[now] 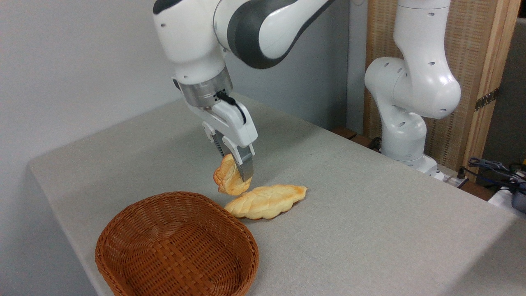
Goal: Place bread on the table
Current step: 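Lift the roll out of the basket and move it beside the pastry, then lower the roll onto the table and open the gripper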
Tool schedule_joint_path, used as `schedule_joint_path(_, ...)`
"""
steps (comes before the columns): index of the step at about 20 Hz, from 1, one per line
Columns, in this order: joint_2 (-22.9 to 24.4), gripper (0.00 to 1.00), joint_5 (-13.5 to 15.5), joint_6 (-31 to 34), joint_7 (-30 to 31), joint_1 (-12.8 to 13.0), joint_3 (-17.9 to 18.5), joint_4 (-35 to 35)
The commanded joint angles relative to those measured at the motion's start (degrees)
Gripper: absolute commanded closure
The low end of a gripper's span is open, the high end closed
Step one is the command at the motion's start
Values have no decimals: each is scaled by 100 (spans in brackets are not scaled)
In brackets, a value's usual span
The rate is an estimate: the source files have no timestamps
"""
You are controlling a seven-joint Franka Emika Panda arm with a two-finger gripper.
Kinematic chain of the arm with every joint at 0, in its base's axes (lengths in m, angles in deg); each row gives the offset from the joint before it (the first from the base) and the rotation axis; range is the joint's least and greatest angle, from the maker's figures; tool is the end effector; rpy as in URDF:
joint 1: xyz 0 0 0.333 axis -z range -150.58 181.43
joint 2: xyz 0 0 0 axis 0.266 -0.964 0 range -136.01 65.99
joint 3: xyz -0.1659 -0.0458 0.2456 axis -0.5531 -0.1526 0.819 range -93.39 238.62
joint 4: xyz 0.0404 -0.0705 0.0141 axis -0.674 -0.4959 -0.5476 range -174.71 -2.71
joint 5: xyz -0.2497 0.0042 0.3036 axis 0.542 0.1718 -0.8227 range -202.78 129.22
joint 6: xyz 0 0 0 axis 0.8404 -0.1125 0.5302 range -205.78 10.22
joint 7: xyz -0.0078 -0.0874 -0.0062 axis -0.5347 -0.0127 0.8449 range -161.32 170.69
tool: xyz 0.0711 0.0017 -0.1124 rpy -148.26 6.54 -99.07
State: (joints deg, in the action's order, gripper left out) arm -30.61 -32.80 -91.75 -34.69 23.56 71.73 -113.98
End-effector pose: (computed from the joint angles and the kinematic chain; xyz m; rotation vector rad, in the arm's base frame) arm 0.5040 -0.0881 0.4326 2.7707 -1.2131 -0.2265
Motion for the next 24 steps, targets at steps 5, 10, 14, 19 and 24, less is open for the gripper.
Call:
schedule_joint_path(5, -369, 11, 15, -10, -70, 285, 18, 21)
schedule_joint_path(10, -414, 3, -11, -36, -79, 294, 18, 48)
schedule_joint_path(14, -396, 3, 76, -19, -62, 294, -26, 267)
schedule_joint_path(19, -238, 0, 278, 51, -9, 294, 0, 697)
schedule_joint_path(24, -194, 0, 314, 51, 18, 250, 272, 1058)
